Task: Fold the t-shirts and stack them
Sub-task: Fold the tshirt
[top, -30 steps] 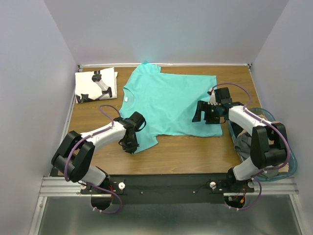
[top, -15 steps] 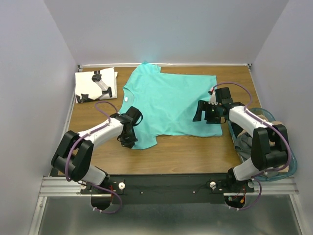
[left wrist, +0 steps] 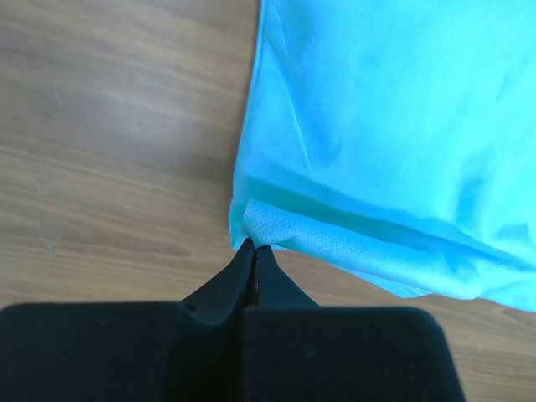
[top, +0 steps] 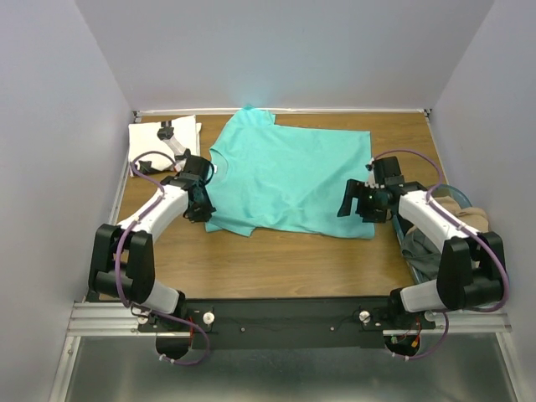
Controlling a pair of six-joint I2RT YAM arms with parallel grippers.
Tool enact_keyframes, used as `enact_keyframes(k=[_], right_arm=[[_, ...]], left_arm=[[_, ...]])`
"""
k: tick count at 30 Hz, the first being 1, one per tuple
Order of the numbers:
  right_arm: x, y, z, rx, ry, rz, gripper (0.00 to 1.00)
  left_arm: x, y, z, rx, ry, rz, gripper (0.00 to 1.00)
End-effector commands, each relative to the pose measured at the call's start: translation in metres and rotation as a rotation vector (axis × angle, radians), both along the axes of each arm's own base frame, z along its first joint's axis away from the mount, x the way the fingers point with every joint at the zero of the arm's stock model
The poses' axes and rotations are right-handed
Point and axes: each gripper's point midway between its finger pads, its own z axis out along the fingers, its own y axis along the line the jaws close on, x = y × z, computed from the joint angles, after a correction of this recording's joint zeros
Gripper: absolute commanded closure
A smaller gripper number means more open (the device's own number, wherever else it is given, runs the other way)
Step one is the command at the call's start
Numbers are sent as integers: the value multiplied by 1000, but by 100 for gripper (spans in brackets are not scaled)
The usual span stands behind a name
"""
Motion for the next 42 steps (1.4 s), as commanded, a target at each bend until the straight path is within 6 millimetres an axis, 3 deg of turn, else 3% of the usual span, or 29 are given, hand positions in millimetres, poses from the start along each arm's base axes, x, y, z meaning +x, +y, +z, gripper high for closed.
enact_keyframes(k=[1, 8, 18, 25, 42], right_arm=[[-22, -12, -1, -53, 49, -61, 6], [-43, -24, -10, -93, 102, -122, 11], [-64, -18, -18, -73, 170, -169, 36], [-79, -19, -30, -130, 243, -207, 39], [-77, -28, -53, -210, 301, -222, 47]], left_arm=[[20, 18, 5, 21, -47, -12, 100], [32, 41, 12, 39, -71, -1, 100], [32, 42, 17, 23, -83, -24, 100], [29, 39, 16, 2, -86, -29, 100], [27, 36, 19, -17, -98, -26, 100]])
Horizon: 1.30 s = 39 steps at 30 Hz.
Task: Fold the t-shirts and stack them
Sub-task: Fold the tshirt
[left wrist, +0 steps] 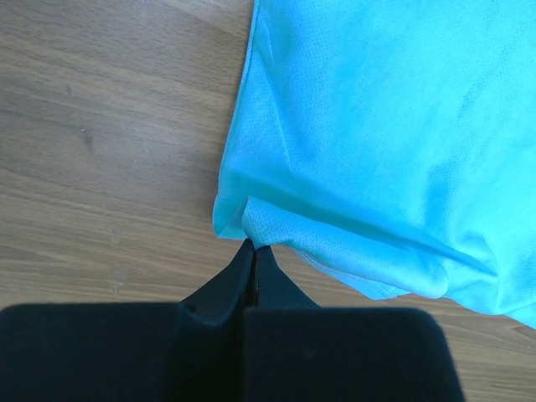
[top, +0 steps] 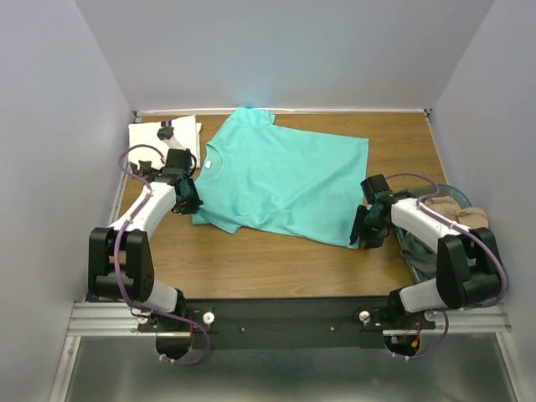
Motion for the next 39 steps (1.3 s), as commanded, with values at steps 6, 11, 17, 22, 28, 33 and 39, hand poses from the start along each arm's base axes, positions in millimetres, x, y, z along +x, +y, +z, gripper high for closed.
enact_keyframes(k=[6, 11, 17, 22, 28, 33, 39], right_arm=[[-7, 6, -12, 26, 53, 33, 69], [-16, 7, -10, 31, 98, 30, 98], [-29, 2, 6, 3, 170, 8, 100], [-36, -1, 16, -11, 193, 0, 100], [-43, -1, 21, -2, 202, -5, 99], [-26, -1, 38, -10, 130, -14, 99], [-4, -8, 49, -69, 87, -36, 100]], left_arm=[[-3, -3, 6, -30, -25, -5, 100], [-9, -5, 9, -45, -29, -2, 100], [-25, -10, 12, -81, -16, 0, 100], [-41, -11, 18, -98, -27, 17, 100], [-55, -12, 25, -116, -32, 34, 100], [-36, -18, 48, -149, -114, 15, 100], [-2, -31, 63, -188, -156, -33, 100]])
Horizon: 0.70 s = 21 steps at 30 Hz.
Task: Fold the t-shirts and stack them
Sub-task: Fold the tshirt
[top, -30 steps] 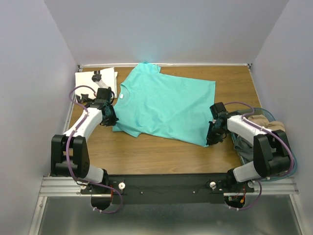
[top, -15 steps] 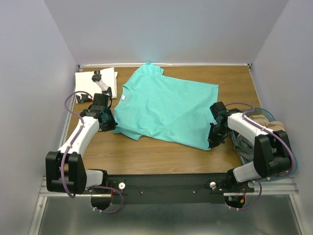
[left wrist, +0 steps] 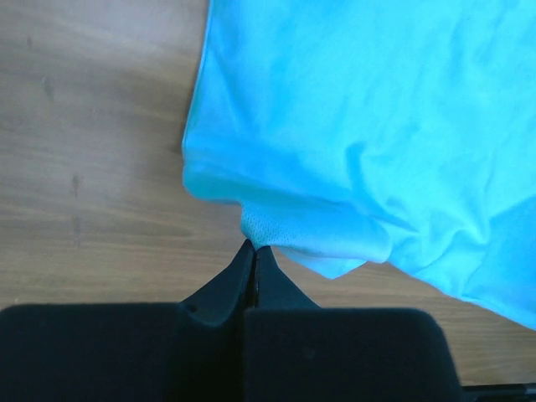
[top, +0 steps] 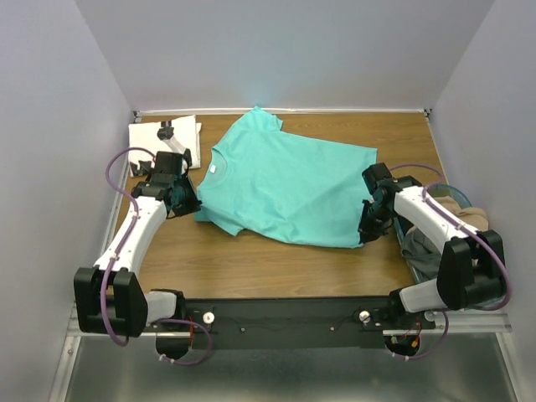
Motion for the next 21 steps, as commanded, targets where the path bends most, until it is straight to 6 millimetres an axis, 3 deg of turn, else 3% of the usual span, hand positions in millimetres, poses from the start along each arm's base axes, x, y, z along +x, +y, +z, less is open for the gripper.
enact_keyframes(k=[1, 8, 13, 15, 19, 21], right_arm=[[16, -8, 12, -67, -41, -21, 100], [39, -12, 13, -118, -56, -8, 100], [56, -15, 12, -152, -59, -8, 100], [65, -16, 13, -156, -70, -13, 100], [76, -21, 8, -160, -63, -23, 100], [82, -22, 3, -155, -53, -26, 100]], left_arm=[[33, -13, 23, -42, -76, -41, 100], [75, -27, 35, -30, -111, -96, 100], [103, -39, 32, -18, -106, -137, 100], [116, -45, 41, -15, -129, -155, 100], [138, -54, 36, 0, -109, -176, 100], [149, -55, 44, 8, -129, -180, 100]])
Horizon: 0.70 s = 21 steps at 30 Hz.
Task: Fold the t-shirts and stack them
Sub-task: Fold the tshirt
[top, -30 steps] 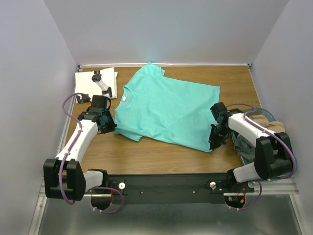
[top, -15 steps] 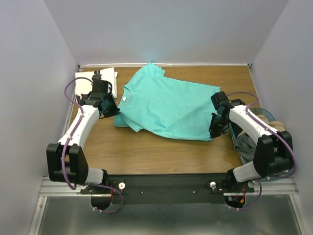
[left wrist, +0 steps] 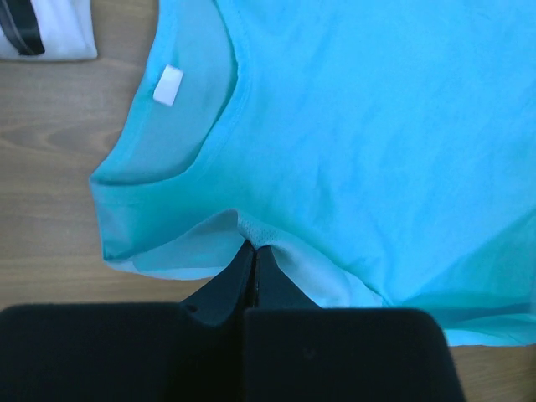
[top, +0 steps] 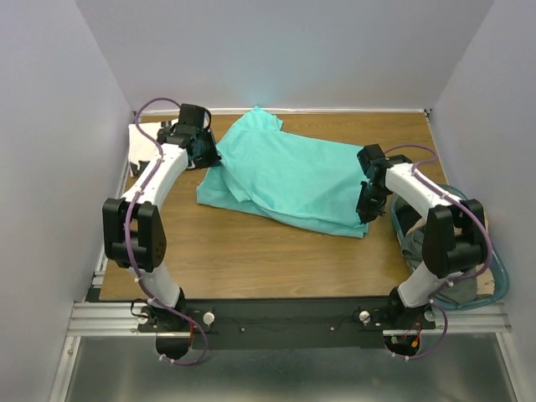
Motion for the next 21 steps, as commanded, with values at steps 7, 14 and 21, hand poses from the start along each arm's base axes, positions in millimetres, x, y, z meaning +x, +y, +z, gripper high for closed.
enact_keyframes(k=[7, 14, 21], right_arm=[[42, -11, -4, -21, -22, -21, 100], [65, -15, -2, -17, -37, -34, 100], [73, -24, -3, -24, -37, -61, 100]], left_arm=[[52, -19, 12, 14, -31, -71, 100], [74, -23, 9, 29, -27, -76, 100], [93, -29, 6, 29, -27, -93, 100]])
